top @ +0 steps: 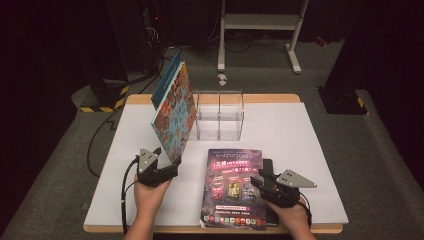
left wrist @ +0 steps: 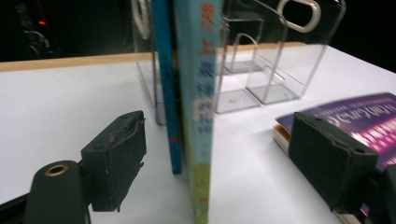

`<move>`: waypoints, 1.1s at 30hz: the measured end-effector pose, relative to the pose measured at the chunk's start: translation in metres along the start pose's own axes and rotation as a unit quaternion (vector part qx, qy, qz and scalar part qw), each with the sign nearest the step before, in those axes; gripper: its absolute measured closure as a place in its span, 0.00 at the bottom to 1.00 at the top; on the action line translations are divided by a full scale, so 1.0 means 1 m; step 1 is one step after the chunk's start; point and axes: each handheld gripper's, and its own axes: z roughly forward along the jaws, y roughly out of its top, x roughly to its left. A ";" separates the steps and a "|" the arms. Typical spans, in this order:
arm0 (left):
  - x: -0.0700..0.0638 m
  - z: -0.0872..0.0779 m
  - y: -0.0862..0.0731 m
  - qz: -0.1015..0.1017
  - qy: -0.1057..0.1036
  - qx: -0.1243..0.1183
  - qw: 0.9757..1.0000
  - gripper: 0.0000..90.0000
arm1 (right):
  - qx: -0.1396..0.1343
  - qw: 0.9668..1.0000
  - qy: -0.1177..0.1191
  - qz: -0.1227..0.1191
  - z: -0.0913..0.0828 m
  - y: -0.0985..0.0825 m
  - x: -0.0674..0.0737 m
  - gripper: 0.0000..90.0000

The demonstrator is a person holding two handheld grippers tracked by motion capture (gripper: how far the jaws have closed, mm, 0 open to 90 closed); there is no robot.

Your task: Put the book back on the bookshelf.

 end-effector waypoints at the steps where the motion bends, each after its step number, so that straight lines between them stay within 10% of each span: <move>1: 0.000 -0.002 -0.001 0.000 -0.003 0.002 1.000 0.21 | 0.000 1.000 -0.001 -0.001 0.000 0.000 0.000 0.59; 20: 0.005 -0.030 -0.033 -0.028 -0.014 0.102 0.994 0.03 | 0.005 1.000 -0.018 -0.002 -0.001 0.000 -0.006 0.46; 33: -0.039 -0.011 -0.059 -0.039 -0.082 0.181 0.979 0.05 | 0.009 0.999 -0.035 0.003 -0.003 0.000 -0.010 0.38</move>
